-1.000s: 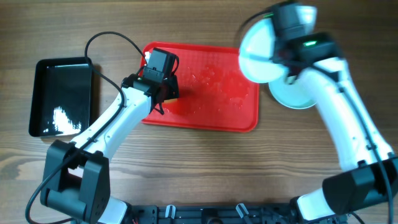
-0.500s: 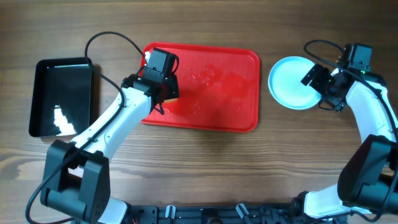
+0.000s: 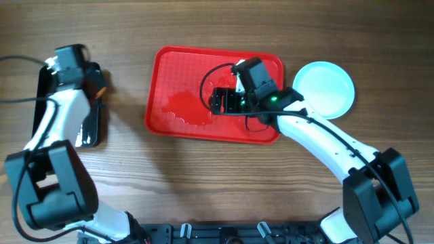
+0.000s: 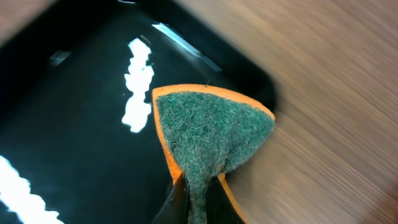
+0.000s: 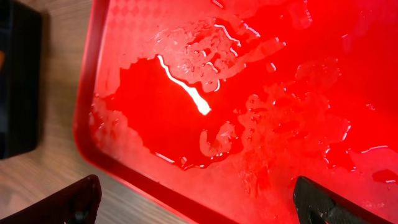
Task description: Clean dirty plates on tray and stack at the side
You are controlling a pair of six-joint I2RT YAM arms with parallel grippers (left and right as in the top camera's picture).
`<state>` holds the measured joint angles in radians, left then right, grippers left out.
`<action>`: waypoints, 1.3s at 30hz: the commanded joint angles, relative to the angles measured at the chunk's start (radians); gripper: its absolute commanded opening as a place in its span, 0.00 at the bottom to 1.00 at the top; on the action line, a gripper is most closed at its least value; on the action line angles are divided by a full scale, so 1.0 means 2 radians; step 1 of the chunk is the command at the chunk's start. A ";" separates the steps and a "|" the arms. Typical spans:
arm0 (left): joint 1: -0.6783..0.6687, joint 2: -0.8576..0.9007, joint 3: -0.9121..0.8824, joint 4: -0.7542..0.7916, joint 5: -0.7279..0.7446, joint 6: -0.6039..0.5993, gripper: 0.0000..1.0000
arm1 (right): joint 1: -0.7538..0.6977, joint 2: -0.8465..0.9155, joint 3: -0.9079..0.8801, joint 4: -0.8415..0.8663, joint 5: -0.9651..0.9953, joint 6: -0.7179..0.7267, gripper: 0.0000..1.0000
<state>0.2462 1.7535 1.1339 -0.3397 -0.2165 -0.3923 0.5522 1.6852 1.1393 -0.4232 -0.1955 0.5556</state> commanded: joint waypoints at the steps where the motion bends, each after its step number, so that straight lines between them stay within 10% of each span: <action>1: 0.054 0.004 -0.001 -0.004 -0.006 -0.006 0.04 | 0.007 0.009 -0.001 0.002 0.044 0.026 1.00; 6: 0.100 0.032 -0.001 -0.020 0.004 -0.006 0.09 | 0.007 0.010 -0.001 -0.006 0.042 0.025 0.99; 10: 0.104 0.038 -0.001 -0.014 0.074 -0.006 0.56 | 0.007 0.010 -0.001 -0.006 0.042 0.025 1.00; 18: 0.104 -0.100 -0.001 -0.018 0.219 -0.115 0.53 | 0.004 -0.073 0.035 -0.067 0.058 -0.013 1.00; 22: 0.104 -0.205 -0.001 -0.061 0.322 -0.126 1.00 | 0.006 -0.218 0.036 -0.174 0.097 0.014 1.00; 28: 0.104 -0.237 -0.001 -0.115 0.325 -0.126 1.00 | 0.006 -0.386 0.029 -0.334 0.104 0.038 1.00; 39: 0.104 -0.237 -0.001 -0.115 0.325 -0.126 1.00 | -0.002 -0.340 0.012 -0.352 0.143 0.031 1.00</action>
<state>0.4519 1.2789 1.1320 -0.5762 0.4175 -0.6346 0.5640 0.9886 1.1992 -1.1442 0.0135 0.6170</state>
